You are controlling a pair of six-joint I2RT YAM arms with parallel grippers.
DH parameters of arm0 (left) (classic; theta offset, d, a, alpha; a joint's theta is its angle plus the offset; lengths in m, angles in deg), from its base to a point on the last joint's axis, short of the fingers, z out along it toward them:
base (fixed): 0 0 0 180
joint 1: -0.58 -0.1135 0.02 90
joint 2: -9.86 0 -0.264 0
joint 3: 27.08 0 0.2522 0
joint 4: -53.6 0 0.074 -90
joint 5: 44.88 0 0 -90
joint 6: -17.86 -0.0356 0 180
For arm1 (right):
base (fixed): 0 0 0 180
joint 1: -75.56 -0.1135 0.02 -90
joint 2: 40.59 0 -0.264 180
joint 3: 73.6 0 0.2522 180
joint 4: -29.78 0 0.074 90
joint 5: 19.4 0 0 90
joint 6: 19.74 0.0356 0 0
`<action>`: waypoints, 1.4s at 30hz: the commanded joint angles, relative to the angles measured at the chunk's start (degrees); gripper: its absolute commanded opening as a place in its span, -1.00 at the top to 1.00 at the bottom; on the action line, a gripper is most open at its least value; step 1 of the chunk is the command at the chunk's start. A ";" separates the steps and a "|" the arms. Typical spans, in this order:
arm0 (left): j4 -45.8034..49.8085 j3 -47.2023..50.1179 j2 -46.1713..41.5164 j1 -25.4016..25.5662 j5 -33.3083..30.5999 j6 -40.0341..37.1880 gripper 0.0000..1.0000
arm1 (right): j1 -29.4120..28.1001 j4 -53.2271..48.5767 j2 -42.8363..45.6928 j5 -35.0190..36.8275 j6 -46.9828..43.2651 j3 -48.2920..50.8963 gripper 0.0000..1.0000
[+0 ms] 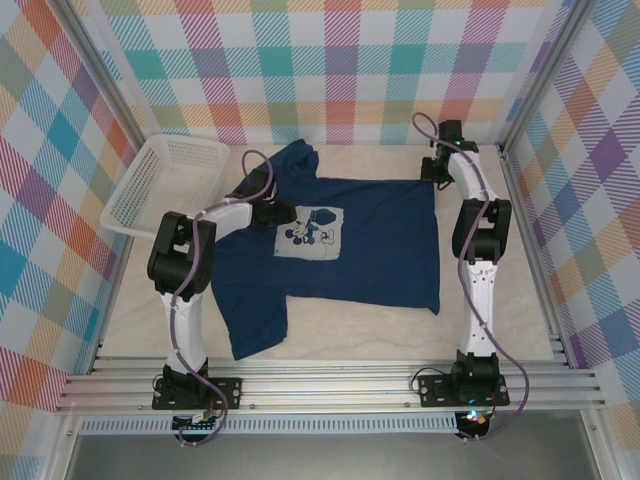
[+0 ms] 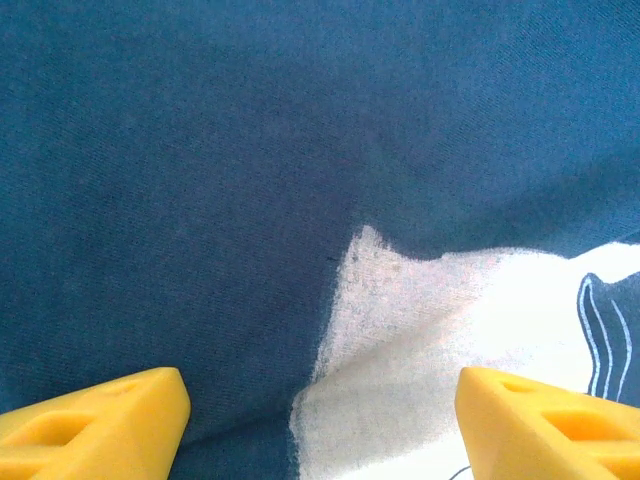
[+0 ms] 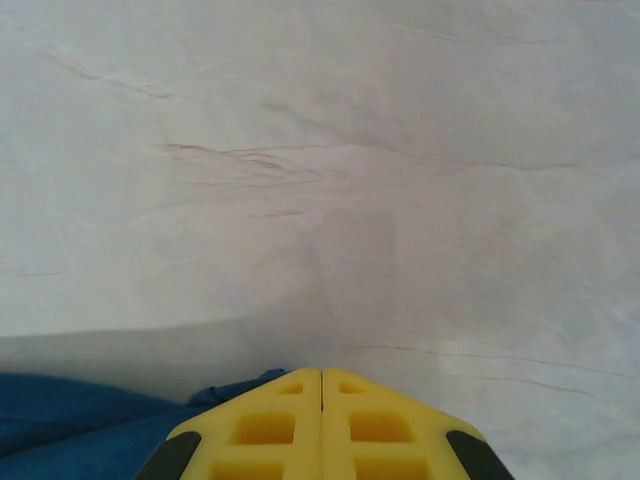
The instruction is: Fold the inside-out t-shirt
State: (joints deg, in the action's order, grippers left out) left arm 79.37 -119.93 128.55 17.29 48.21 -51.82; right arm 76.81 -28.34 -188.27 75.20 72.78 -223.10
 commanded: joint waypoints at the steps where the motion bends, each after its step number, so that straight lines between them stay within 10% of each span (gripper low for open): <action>1: 6.39 5.55 2.45 -0.64 1.37 1.95 -0.45 | 2.60 -1.45 1.50 -2.13 4.59 -0.77 1.00; 12: 5.39 6.61 2.06 -0.80 2.82 0.45 -0.45 | 8.50 13.76 9.37 -21.55 17.34 13.18 0.97; 21: 4.73 5.46 1.72 -0.80 5.25 0.07 -0.45 | 8.54 19.74 10.72 -28.83 18.22 15.94 0.46; 30: 2.57 4.51 0.17 -0.75 8.07 1.40 -0.45 | 4.34 14.98 15.99 -12.40 10.66 22.27 0.13; 42: 3.46 4.23 0.04 -0.75 8.09 0.45 -0.45 | -2.05 -1.00 -2.54 3.18 -7.70 -4.96 0.00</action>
State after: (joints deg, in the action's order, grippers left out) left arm 75.05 -116.98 127.11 16.51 53.63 -52.04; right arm 75.41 -23.68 -187.75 72.87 70.79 -224.50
